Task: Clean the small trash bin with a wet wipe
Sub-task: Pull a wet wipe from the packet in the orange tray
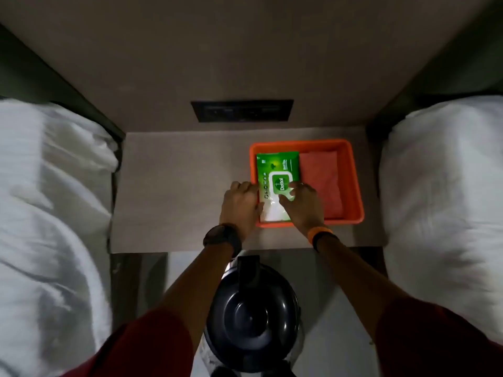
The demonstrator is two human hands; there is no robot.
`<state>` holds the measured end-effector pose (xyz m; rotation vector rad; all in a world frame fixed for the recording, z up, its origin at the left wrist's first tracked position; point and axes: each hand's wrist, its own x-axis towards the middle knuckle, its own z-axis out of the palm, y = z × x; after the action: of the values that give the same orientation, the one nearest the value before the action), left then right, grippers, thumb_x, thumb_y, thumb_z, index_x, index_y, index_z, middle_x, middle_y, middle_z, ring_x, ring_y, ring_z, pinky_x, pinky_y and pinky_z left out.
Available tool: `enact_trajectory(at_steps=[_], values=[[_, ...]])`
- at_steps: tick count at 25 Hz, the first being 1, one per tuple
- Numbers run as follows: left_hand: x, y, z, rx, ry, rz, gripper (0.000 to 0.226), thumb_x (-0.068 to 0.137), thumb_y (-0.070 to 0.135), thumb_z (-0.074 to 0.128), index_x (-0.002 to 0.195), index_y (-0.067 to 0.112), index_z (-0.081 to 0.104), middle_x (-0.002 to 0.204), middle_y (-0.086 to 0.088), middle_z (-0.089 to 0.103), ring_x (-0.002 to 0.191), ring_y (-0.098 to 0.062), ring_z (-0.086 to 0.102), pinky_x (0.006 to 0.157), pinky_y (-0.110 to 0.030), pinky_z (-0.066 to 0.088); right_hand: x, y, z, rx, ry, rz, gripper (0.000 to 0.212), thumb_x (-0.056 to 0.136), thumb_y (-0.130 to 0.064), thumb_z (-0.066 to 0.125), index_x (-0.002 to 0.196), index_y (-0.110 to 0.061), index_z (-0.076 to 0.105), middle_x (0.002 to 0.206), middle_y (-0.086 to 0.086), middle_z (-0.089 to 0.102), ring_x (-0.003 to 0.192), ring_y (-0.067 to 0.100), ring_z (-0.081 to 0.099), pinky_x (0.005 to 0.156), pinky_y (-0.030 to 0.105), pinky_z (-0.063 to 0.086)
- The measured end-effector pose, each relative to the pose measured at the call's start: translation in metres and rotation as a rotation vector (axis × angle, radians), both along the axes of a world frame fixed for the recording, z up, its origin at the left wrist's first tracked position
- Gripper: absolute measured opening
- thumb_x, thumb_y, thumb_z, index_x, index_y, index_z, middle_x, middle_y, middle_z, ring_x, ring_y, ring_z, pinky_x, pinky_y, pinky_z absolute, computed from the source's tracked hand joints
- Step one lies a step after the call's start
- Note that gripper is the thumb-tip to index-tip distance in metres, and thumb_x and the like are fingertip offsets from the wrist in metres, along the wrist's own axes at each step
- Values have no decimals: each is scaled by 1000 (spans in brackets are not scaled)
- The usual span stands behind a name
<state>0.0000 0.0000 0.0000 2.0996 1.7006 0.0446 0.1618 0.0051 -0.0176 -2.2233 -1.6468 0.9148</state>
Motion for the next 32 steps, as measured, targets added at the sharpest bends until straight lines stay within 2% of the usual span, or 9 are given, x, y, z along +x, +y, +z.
enact_trajectory(at_steps=[2,5,8,12,15,18,20,26,32], values=[[9,10,-15,-2,76,-9,37,94,26,61,128,13,58,125,-9,65,114,-32,51,90,-42,44,-2,7,-17,-33,11,2,54,88,-30,71,132,-3,58,126,20,64,119,36,60,98,42,51],[20,21,-44,-2,175,-73,43,91,33,64,130,16,57,136,-3,59,122,-32,43,94,-43,37,-9,17,-53,-10,-87,-10,62,85,-44,70,132,-6,55,135,20,51,124,38,50,98,43,47],[22,24,-64,52,263,-146,52,83,41,72,128,16,59,145,2,51,129,-36,37,99,-50,32,-19,24,-73,52,-195,-37,75,82,-56,67,136,-6,48,137,19,44,126,38,43,98,44,45],[28,28,-80,57,276,-101,45,78,43,76,116,19,67,135,6,60,128,-37,37,100,-54,31,-24,32,-86,49,-217,-81,84,80,-57,70,140,-6,41,135,18,44,126,37,44,93,44,50],[31,28,-82,49,267,-64,49,76,42,77,117,18,65,131,5,63,127,-37,39,100,-55,32,-23,33,-86,3,-161,-141,91,78,-57,73,145,-6,37,139,18,44,130,36,42,99,42,45],[31,28,-84,34,292,-63,61,77,42,76,130,17,58,141,5,57,129,-37,38,99,-54,31,-18,39,-84,-44,-104,-189,90,75,-55,78,139,-2,43,137,19,48,129,35,43,106,38,36],[32,27,-86,26,304,-64,68,77,43,76,136,16,54,146,4,54,129,-38,37,100,-55,31,-16,40,-83,-63,-85,-209,87,72,-53,80,134,-2,47,134,19,51,127,34,44,107,38,35],[34,27,-87,27,324,-68,66,79,43,74,136,16,53,146,3,54,129,-38,38,101,-57,30,-19,36,-84,-14,-40,-268,91,69,-45,86,138,-2,45,133,19,49,125,36,47,104,42,44],[33,27,-87,27,342,-61,66,81,47,72,137,17,53,143,1,57,135,-39,36,107,-63,27,-23,30,-82,32,-63,-241,83,75,-50,80,139,-8,48,133,15,46,120,34,52,94,44,53]])
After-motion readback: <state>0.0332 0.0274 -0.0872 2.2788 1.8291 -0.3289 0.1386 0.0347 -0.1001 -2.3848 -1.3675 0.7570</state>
